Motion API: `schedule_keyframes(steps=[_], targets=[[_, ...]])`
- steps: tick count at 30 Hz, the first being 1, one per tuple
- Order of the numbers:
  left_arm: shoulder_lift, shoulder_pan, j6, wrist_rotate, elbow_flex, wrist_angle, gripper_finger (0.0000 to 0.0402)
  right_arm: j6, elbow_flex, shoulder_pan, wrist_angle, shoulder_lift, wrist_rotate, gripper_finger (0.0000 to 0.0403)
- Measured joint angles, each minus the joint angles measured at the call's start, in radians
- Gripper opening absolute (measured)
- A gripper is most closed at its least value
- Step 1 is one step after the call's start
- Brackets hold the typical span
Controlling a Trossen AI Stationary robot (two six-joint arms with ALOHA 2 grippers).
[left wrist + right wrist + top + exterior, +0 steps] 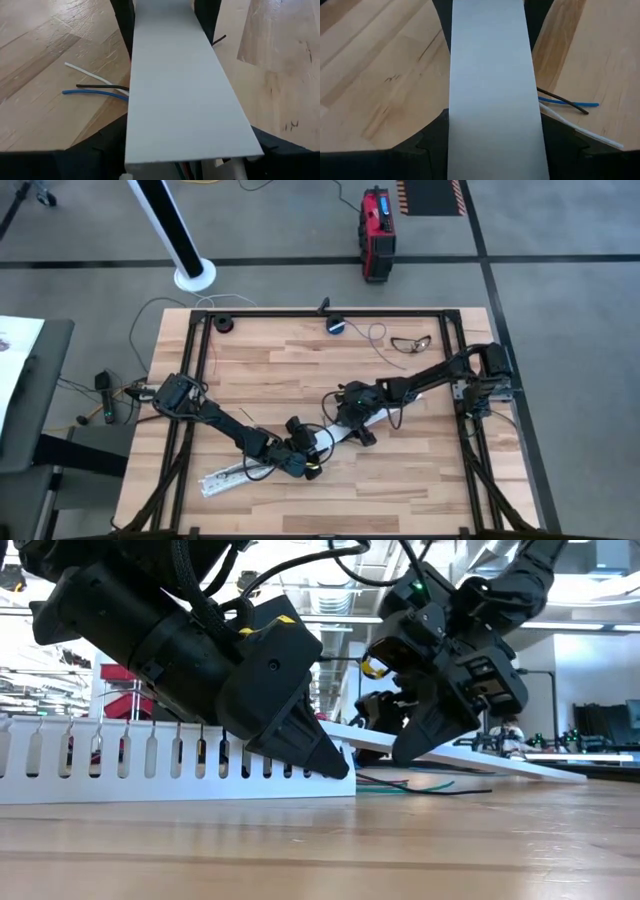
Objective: Ziptie cables
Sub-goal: Close the white cable duct
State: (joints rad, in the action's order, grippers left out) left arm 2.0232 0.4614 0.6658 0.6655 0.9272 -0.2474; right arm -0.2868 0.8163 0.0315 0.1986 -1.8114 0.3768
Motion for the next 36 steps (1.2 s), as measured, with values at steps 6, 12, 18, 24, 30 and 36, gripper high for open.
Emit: schedule_keyframes(steps=[6,12,18,24,30,36], targets=[[0.000,0.000,-0.001,0.000,-0.001,-0.010,0.0244,-0.011,0.072,0.000,-0.134,-0.002,-0.015,0.0220],[0.000,0.000,0.000,0.000,-0.001,-0.019,0.0244,-0.012,0.137,0.003,-0.252,-0.002,-0.030,0.0220],[0.000,-0.001,-0.013,-0.002,-0.001,-0.053,0.0244,-0.013,0.152,0.007,-0.276,-0.011,-0.038,0.0220],[0.000,0.000,-0.013,-0.005,0.000,-0.056,0.0244,-0.035,0.153,0.036,-0.261,-0.034,-0.076,0.0220],[0.000,-0.001,-0.012,-0.002,0.000,-0.056,0.0244,-0.051,0.226,0.043,-0.312,-0.114,-0.078,0.0220],[0.000,-0.002,-0.013,-0.002,0.000,-0.057,0.0244,-0.054,0.298,0.045,-0.398,-0.120,-0.085,0.0219]])
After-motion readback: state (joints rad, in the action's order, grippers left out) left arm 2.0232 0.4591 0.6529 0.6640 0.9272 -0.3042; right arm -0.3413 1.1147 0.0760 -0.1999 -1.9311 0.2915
